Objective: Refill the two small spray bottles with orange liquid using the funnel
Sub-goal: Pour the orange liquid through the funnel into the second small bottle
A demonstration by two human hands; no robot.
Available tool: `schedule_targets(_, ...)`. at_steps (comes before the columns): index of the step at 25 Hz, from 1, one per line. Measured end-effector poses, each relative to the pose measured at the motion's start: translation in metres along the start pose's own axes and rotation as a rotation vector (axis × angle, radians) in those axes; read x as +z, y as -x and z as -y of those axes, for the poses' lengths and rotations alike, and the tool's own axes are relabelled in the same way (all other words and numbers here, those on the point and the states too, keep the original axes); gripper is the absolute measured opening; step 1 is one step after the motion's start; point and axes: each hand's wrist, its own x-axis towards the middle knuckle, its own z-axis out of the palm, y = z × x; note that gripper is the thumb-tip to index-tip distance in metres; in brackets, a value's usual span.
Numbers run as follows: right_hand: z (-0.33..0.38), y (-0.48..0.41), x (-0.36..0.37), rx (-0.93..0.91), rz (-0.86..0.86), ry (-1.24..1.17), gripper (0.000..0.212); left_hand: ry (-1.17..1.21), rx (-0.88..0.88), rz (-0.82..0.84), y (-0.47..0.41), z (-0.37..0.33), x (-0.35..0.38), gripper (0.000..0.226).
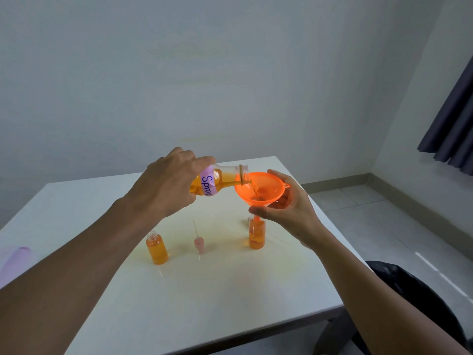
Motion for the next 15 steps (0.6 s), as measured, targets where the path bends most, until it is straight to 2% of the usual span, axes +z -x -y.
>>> schedule_targets(15,-0.0013,-0.0018,-0.0016,-0.001,0.008,0.018,0.098,0.071,-0.034,-0.003,0.0086,-0.0021,0.0047,0.072)
